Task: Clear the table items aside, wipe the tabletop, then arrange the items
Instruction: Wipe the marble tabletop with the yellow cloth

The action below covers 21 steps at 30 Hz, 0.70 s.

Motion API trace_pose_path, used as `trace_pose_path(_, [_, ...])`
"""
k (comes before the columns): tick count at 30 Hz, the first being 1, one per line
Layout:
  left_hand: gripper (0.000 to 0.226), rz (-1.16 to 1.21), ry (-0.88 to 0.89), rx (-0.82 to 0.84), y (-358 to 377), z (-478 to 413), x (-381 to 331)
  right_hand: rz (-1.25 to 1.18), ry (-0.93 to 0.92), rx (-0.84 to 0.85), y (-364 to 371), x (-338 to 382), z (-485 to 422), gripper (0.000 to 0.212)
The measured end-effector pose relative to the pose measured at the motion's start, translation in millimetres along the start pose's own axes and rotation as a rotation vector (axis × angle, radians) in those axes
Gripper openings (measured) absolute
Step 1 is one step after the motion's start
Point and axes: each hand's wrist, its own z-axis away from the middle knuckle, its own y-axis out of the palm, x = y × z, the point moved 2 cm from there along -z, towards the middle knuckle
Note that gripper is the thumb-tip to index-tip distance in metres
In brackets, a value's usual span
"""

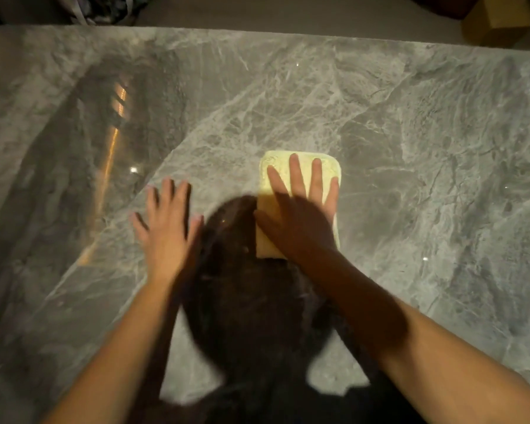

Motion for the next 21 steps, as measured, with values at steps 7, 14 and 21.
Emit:
trace_pose_path(7, [0.053, -0.099, -0.149, 0.016, -11, -20, 67, 0.14, -0.055, 0.063, 3, 8, 5, 0.07])
trace_pose_path(14, [0.052, -0.115, -0.14, 0.0, -9, -20, 69, 0.125, -0.004, 0.046, 16, 52, 27, 0.07])
trace_pose_path(21, [0.057, -0.084, -0.098, -0.017, -8, -19, 73, 0.063, -0.01, -0.006, 25, 97, -3, 0.068])
